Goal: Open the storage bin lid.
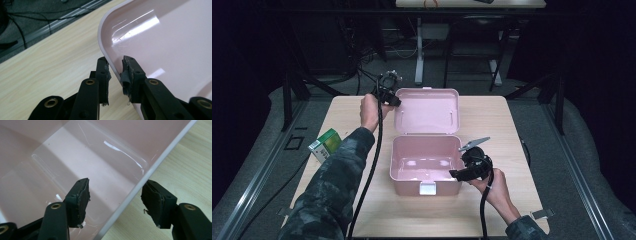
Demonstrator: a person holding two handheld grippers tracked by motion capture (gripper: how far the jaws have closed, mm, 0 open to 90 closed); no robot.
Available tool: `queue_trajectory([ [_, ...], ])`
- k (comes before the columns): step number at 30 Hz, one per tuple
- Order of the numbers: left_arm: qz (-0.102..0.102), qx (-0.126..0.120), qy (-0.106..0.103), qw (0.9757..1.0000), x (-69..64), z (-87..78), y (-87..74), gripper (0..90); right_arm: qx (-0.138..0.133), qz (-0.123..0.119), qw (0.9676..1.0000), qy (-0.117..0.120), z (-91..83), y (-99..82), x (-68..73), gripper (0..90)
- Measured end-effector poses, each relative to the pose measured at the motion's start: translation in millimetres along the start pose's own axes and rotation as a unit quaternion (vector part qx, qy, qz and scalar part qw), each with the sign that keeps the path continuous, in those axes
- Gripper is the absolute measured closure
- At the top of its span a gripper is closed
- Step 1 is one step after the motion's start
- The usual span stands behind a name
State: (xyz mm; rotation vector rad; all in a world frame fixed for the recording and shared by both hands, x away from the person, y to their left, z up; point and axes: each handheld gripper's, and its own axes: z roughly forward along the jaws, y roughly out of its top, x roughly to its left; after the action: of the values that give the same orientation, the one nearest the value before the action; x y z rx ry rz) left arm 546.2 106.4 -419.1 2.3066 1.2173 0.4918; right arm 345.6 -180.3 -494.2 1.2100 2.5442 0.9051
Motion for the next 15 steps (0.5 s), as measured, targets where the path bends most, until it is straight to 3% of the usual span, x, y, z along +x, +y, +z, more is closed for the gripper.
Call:
queue_trajectory([
  [3,-0.012,0.016,-0.002,0.9998,2.4,12.2,-3.8,75.5,-0.003,-0.003,1.0,0.003,0.6,0.2,-0.2,38.8],
  [8,-0.047,0.037,-0.025,0.9979,8.2,31.8,-11.3,76.1,-0.002,-0.003,1.0,0.002,0.9,0.4,0.6,39.0],
  [15,-0.051,0.053,-0.022,0.9971,5.9,40.8,-12.0,76.1,0.0,0.001,1.0,0.002,1.5,0.9,2.4,38.8],
])
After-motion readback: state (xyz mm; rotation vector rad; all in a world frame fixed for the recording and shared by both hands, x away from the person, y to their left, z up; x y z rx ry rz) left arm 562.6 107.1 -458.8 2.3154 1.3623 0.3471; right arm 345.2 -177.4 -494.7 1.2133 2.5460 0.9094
